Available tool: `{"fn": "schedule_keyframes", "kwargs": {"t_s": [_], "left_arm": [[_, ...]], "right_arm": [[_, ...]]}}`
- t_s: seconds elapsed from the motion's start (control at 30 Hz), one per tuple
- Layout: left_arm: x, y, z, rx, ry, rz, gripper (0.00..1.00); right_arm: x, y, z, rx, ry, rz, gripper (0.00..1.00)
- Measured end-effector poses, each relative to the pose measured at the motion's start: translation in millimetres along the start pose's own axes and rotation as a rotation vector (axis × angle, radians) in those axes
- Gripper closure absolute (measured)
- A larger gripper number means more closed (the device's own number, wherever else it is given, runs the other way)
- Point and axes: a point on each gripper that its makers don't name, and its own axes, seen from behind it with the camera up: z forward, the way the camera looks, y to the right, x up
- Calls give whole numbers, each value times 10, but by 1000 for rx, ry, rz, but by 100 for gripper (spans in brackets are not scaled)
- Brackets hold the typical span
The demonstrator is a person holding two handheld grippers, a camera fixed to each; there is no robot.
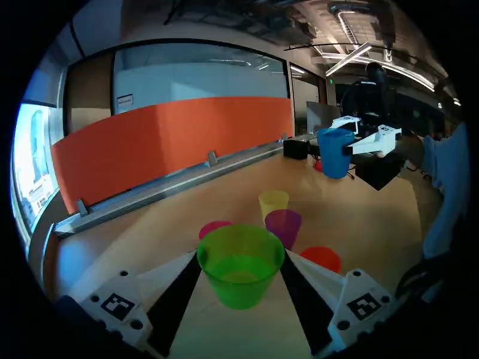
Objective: Pour water
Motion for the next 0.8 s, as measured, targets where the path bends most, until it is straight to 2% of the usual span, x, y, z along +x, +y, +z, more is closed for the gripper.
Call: {"fn": "schedule_keyframes", "kwargs": {"t_s": [0.37,0.8], "left_arm": [[-228,45,79,-24,-69,4,13],[-468,103,166,-56,-136,15,12]], "right_arm": [[-462,-82,66,55,-138,-14,8],[-817,-99,172,87,-248,-35,8]]}}
